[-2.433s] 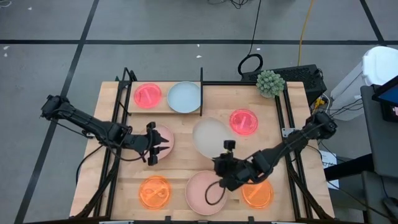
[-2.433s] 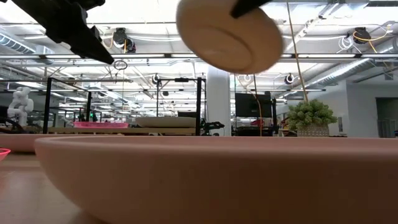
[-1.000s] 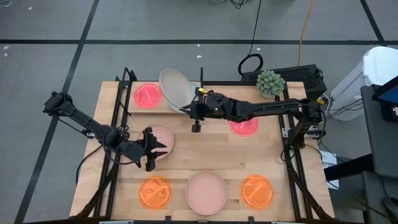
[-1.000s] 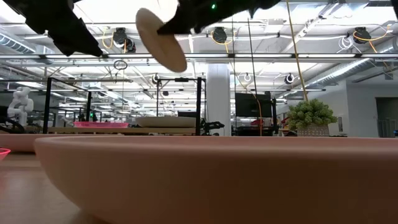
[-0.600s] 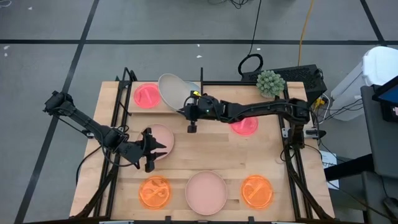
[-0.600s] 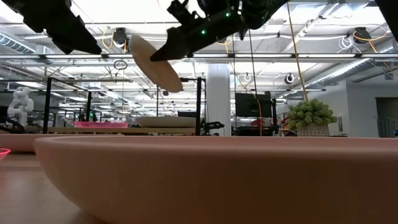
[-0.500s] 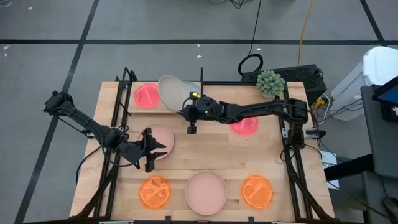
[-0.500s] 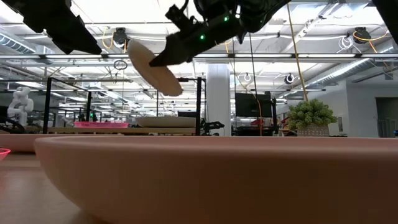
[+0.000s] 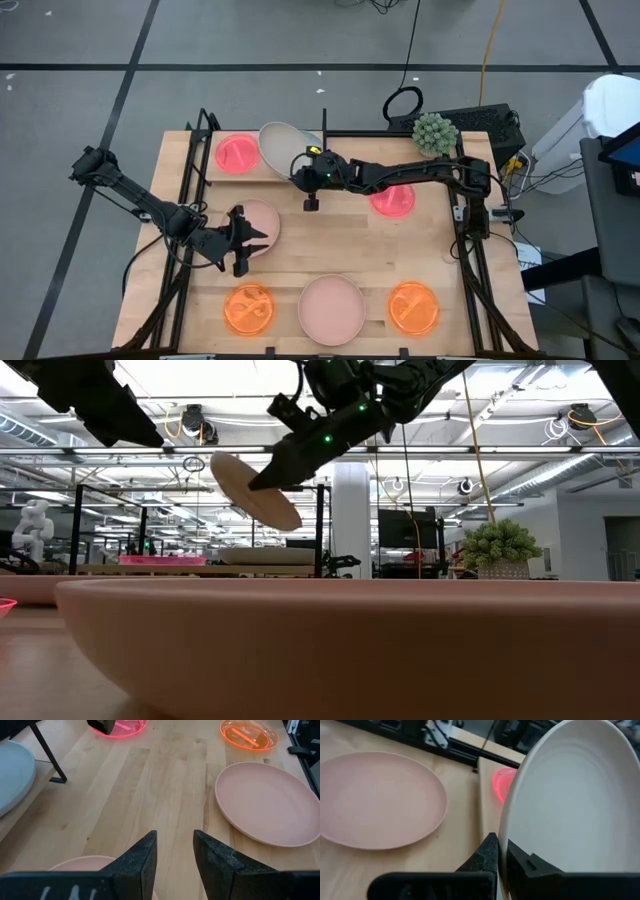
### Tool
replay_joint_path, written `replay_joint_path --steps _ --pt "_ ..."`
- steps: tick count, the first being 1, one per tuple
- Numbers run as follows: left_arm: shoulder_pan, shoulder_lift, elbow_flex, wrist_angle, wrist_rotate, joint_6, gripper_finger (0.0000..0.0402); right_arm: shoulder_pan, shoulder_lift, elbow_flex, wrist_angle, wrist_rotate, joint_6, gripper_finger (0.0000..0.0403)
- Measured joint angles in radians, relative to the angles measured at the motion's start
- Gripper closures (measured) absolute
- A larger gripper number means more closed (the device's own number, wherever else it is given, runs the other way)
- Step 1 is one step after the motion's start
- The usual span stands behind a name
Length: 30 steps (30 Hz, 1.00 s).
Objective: Place and stack plates onto a shelf
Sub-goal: Stack the gray plate on top of the blue plate on the shelf
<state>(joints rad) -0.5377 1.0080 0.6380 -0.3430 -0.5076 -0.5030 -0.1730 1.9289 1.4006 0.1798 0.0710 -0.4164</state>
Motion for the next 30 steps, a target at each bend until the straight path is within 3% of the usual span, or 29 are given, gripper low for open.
replay_joint_path --steps 30 --pt "0.000 0.000 0.000 0.004 -0.018 0.004 0.0268 -0.029 0.035 0.000 -0.120 0.001 -0.172 0.0399"
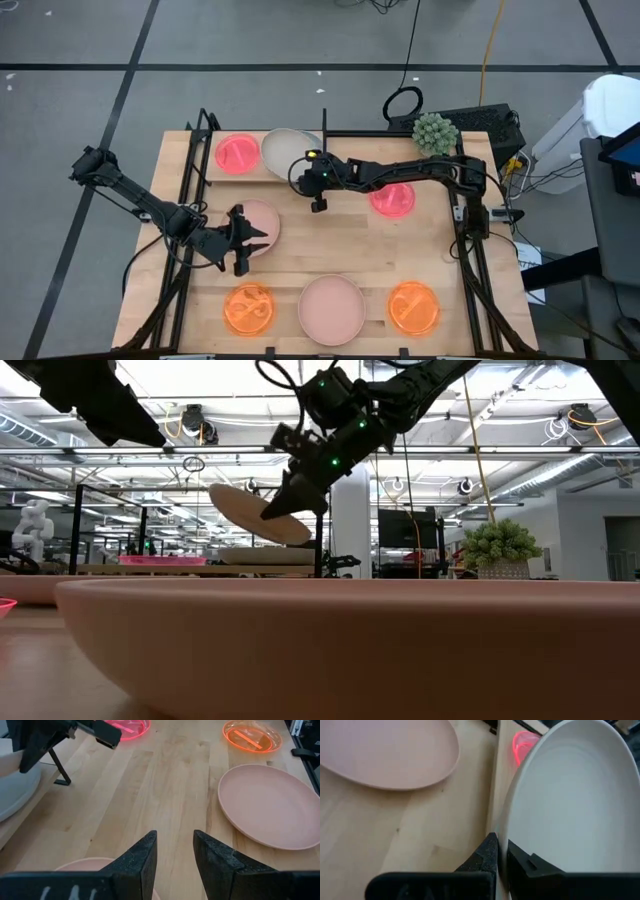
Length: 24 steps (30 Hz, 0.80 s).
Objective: Place and stack plates onto a shelf
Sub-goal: Stack the gray plate on top of the blue plate on the shelf
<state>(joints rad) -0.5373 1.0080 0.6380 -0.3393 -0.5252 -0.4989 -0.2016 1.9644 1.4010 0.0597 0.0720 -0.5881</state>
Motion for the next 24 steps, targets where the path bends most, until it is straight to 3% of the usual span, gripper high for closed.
replay_joint_path --steps 24 --pt "0.000 0.000 0.000 0.000 0.000 -0.003 0.0268 -0.009 0.000 0.000 -0.041 0.040 -0.041 0.0375"
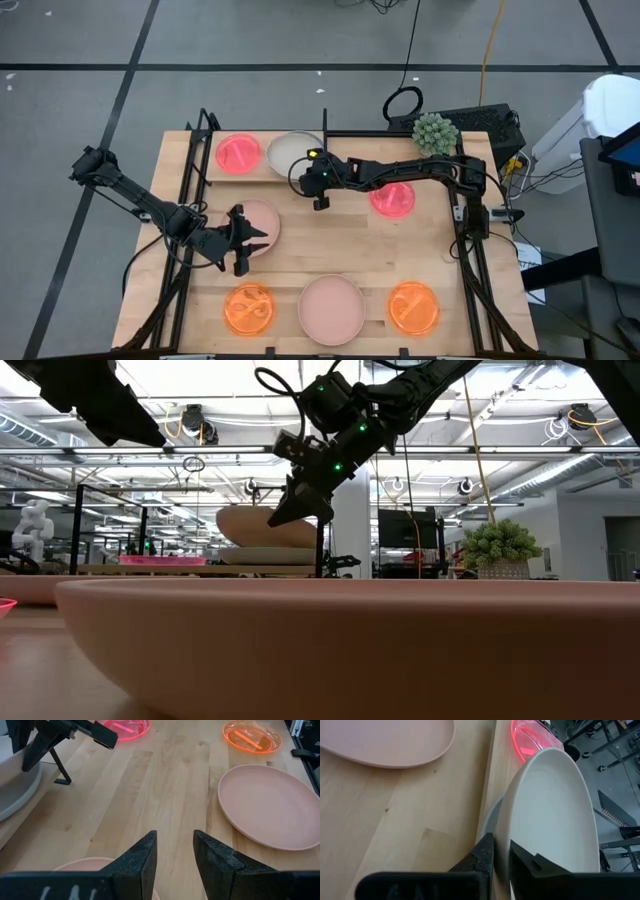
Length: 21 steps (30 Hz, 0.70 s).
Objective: Place and stack plates onto a shelf
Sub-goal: Stack the gray plate on top of the blue plate on the shelf, then stack the pink transparent plate on top of the pink transparent plate on the shelf
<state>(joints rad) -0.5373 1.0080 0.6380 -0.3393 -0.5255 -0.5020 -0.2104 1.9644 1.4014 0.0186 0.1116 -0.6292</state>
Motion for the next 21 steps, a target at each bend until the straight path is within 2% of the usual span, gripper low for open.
replay_joint_path --steps 5,8,21 --pt "0.000 0.000 0.000 0.000 0.000 -0.001 0.0268 0.000 0.000 0.000 0.000 0.007 -0.004 0.0366" --pt "0.000 0.000 0.000 0.000 0.000 -0.001 0.0268 0.001 0.000 0.000 0.000 0.060 -0.011 0.0353" --pt "0.000 0.000 0.000 0.000 -0.002 -0.005 0.0268 0.010 -0.007 0.000 -0.004 0.103 0.036 0.0258"
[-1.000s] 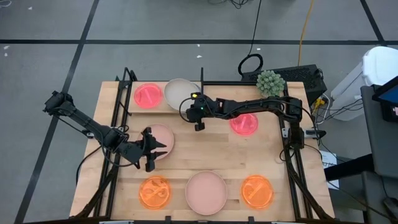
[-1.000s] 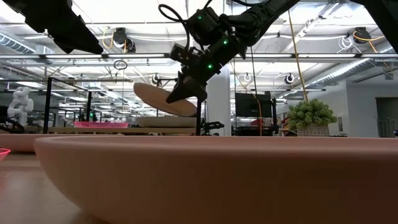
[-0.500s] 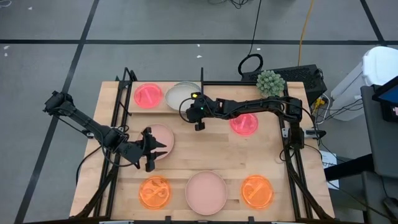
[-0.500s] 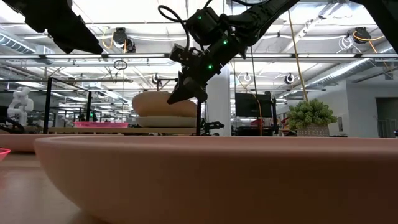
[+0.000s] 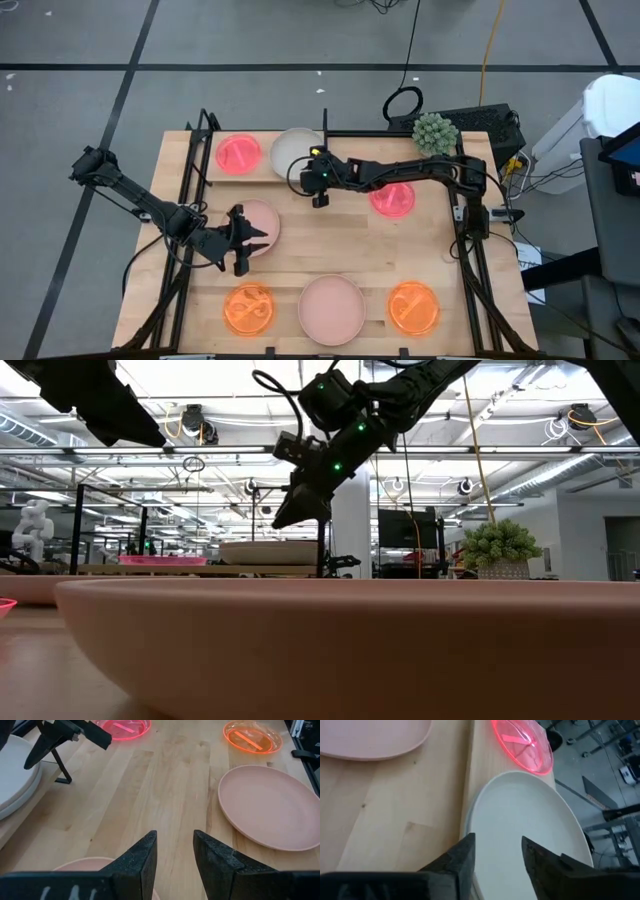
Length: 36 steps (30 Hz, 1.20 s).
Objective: Place and stack plates onto a shelf
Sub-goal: Stack the pink transparent plate on top of the pink transparent plate on the shelf
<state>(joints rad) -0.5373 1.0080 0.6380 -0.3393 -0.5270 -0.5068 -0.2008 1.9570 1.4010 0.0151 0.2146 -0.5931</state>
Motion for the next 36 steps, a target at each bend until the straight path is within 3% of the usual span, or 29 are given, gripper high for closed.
replay_joint_path --steps 11,22,30,36 --pt "-0.001 0.000 0.000 -0.004 0.000 0.001 0.0268 0.109 -0.124 0.000 -0.087 0.020 0.137 0.0246" --pt "-0.015 0.000 0.000 -0.002 0.000 0.000 0.0268 0.301 -0.247 0.000 -0.417 0.018 0.394 0.0258" --pt "-0.018 0.000 0.000 -0.005 0.000 0.005 0.0268 0.414 -0.265 -0.001 -0.706 0.027 0.592 0.0272" --pt "-0.018 0.000 0.000 -0.007 0.000 0.039 0.0268 0.478 -0.292 -0.119 -0.762 0.168 0.687 0.0280"
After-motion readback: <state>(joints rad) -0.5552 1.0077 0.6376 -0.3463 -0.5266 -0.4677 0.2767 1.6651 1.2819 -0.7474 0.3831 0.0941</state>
